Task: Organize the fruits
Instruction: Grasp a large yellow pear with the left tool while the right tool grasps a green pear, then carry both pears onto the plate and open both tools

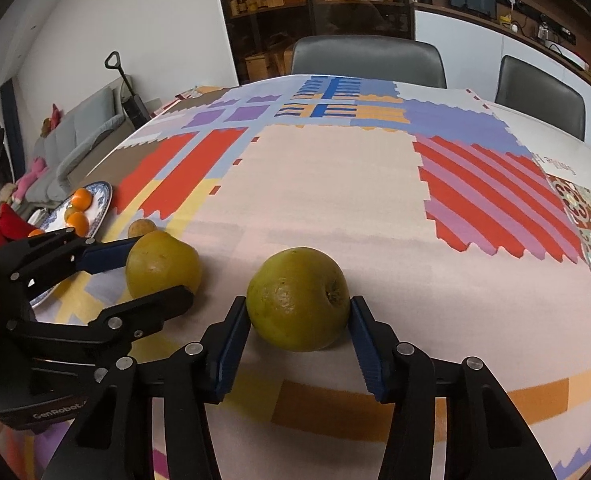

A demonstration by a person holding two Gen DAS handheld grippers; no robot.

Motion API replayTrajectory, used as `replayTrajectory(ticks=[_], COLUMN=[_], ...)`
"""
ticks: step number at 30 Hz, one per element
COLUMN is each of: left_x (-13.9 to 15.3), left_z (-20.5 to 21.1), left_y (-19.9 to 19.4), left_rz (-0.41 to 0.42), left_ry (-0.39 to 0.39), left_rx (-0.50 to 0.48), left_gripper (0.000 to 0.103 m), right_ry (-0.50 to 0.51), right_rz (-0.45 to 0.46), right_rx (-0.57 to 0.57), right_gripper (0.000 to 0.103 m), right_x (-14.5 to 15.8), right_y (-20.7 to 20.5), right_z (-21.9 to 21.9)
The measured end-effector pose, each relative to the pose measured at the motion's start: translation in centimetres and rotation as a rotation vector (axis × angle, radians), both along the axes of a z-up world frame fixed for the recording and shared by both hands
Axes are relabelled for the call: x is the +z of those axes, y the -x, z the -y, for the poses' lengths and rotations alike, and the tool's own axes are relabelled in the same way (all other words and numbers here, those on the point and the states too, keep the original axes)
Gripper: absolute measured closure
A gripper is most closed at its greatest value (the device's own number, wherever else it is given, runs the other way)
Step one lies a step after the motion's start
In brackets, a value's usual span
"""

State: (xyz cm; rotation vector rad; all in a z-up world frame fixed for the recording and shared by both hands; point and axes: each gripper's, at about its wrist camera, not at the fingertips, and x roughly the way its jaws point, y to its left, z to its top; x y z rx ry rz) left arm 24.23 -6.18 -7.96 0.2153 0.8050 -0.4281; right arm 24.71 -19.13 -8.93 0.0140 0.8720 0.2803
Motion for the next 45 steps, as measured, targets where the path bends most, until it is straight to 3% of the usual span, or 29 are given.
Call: replayTrajectory(ticks=[24, 45], left_x=[6.6, 10.3], left_z=[-3.0, -9.6], left_y=[6.6, 12.1], left_rz=[0.121, 0.205], left_ry=[0.091, 0.111], left_rx=[0.102, 0.241], left_gripper=[0.055, 0.055], right_ry=[-0.045, -0.061], right_rz=[0.131, 0.21], right_rx=[0.001, 0.115], right_gripper=[0.052, 0.052], right_x=[6.6, 10.5], right_y=[6.3, 10.1], right_z=[-1.3, -7.6])
